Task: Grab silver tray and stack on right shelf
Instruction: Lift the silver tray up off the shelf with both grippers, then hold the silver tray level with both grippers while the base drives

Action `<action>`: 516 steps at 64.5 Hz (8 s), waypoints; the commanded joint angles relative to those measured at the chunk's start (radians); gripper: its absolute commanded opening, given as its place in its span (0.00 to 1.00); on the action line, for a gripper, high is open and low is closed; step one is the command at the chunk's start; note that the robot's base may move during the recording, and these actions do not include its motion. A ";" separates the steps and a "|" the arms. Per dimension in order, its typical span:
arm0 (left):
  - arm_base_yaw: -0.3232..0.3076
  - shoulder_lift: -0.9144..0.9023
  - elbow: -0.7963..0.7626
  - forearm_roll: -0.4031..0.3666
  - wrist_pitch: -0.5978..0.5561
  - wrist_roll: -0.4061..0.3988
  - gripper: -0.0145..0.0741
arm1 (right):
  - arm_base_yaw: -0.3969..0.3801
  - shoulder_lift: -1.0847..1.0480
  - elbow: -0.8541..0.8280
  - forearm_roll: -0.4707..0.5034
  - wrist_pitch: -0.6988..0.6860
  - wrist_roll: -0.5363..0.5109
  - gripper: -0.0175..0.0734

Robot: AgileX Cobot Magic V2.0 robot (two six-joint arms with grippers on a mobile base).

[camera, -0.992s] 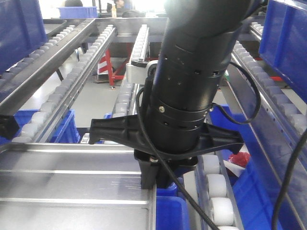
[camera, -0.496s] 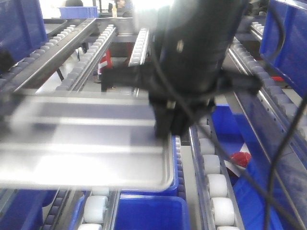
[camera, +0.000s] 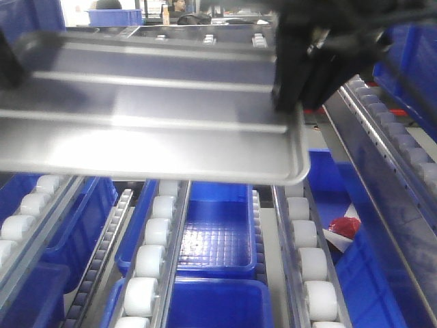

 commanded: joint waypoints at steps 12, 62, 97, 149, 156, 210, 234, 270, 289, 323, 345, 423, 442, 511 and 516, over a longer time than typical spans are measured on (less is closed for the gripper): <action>-0.164 -0.040 -0.095 0.073 0.048 -0.093 0.06 | 0.001 -0.139 -0.009 -0.038 -0.005 -0.039 0.25; -0.211 -0.060 -0.092 0.089 0.070 -0.136 0.06 | 0.001 -0.199 0.057 -0.039 0.020 -0.039 0.25; -0.211 -0.060 -0.092 0.089 0.070 -0.136 0.06 | 0.000 -0.199 0.057 -0.039 0.020 -0.039 0.25; -0.211 -0.060 -0.092 0.089 0.070 -0.136 0.06 | 0.000 -0.199 0.057 -0.039 0.020 -0.039 0.25; -0.211 -0.060 -0.092 0.089 0.070 -0.136 0.06 | 0.000 -0.199 0.057 -0.039 0.020 -0.039 0.25; -0.211 -0.060 -0.092 0.089 0.070 -0.136 0.06 | 0.000 -0.199 0.057 -0.039 0.020 -0.039 0.25; -0.211 -0.060 -0.092 0.089 0.070 -0.136 0.06 | 0.000 -0.199 0.057 -0.039 0.023 -0.039 0.25; -0.211 -0.060 -0.092 0.089 0.070 -0.136 0.06 | 0.000 -0.199 0.057 -0.039 0.023 -0.039 0.25; -0.211 -0.060 -0.092 0.089 0.070 -0.136 0.06 | 0.000 -0.199 0.057 -0.039 0.023 -0.039 0.25; -0.211 -0.060 -0.092 0.089 0.070 -0.136 0.06 | 0.000 -0.199 0.057 -0.039 0.023 -0.039 0.25; -0.211 -0.060 -0.092 0.089 0.070 -0.136 0.06 | 0.000 -0.199 0.057 -0.039 0.023 -0.039 0.25; -0.211 -0.060 -0.092 0.089 0.070 -0.136 0.06 | 0.000 -0.199 0.057 -0.039 0.023 -0.039 0.25; -0.211 -0.060 -0.092 0.087 0.070 -0.136 0.06 | 0.000 -0.198 0.057 -0.039 0.023 -0.039 0.25; -0.211 -0.060 -0.092 0.087 0.071 -0.136 0.06 | 0.000 -0.197 0.057 -0.039 0.026 -0.039 0.25; -0.211 -0.060 -0.092 0.087 0.071 -0.136 0.06 | 0.000 -0.197 0.057 -0.039 0.028 -0.039 0.25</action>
